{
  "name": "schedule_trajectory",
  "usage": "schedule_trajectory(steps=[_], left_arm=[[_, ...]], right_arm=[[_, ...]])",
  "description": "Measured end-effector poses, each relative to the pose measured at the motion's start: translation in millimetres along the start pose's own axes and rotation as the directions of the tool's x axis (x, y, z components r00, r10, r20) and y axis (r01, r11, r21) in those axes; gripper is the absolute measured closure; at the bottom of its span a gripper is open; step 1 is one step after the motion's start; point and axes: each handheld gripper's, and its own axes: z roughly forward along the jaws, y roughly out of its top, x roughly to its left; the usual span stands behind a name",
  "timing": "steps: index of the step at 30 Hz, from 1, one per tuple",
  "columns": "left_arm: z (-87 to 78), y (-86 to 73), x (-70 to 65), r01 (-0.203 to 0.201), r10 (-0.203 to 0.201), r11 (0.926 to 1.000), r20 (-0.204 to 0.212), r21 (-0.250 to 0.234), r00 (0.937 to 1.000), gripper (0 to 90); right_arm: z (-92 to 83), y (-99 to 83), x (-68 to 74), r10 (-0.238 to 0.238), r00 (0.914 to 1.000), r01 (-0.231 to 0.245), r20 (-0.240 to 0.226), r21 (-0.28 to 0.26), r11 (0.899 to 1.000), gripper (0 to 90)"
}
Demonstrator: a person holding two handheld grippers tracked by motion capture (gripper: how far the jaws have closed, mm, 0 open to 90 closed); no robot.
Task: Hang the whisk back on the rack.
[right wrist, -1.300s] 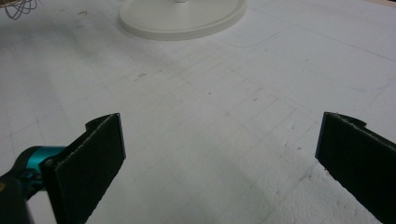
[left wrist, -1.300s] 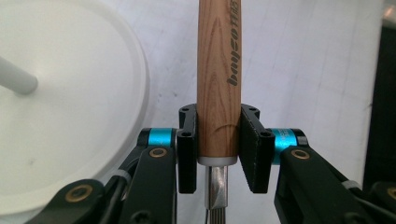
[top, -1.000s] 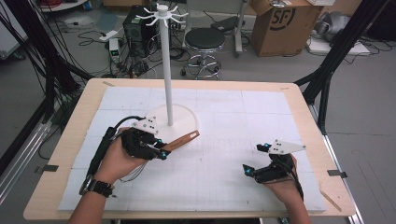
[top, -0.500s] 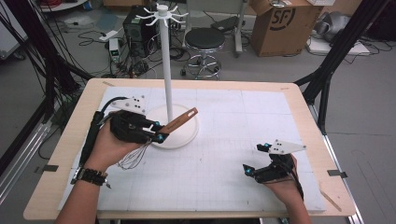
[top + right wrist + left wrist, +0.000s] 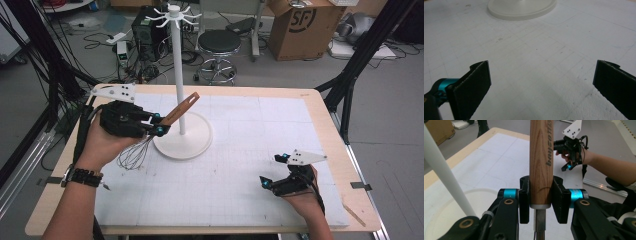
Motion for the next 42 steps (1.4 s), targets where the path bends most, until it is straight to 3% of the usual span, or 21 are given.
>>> schedule_trajectory(steps=[8,15,27,34,42], left_arm=[[-26.5,24.4,7.5,-0.020,0.020,0.9996,-0.026,-0.018,0.9995,70.8],[-49.1,38.6,12.1,-0.032,0.029,0.9968,-0.038,-0.073,0.9989,70.8],[-71.3,52.8,23.4,-0.021,0.010,0.9934,-0.096,-0.113,0.9954,70.8],[-80.5,60.7,32.6,-0.010,-0.004,0.9947,-0.134,-0.102,0.9910,70.8],[-89.8,76.8,37.2,-0.018,-0.002,0.9924,-0.161,-0.122,0.9870,70.8]], right_arm=[[0.0,-0.2,-0.2,0.002,1.0000,-0.002,-0.002,-0.001,1.000,0.4],[-0.1,-0.1,0.0,0.004,1.0000,-0.004,-0.002,0.000,1.000,0.4],[0.0,-0.1,0.2,0.003,1.0000,-0.003,-0.002,0.003,1.000,0.4],[-0.7,0.0,0.1,-0.001,1.0000,0.001,-0.005,0.001,1.000,0.4],[-1.1,0.0,-0.7,0.011,0.9999,-0.011,-0.011,-0.005,1.000,0.4]])
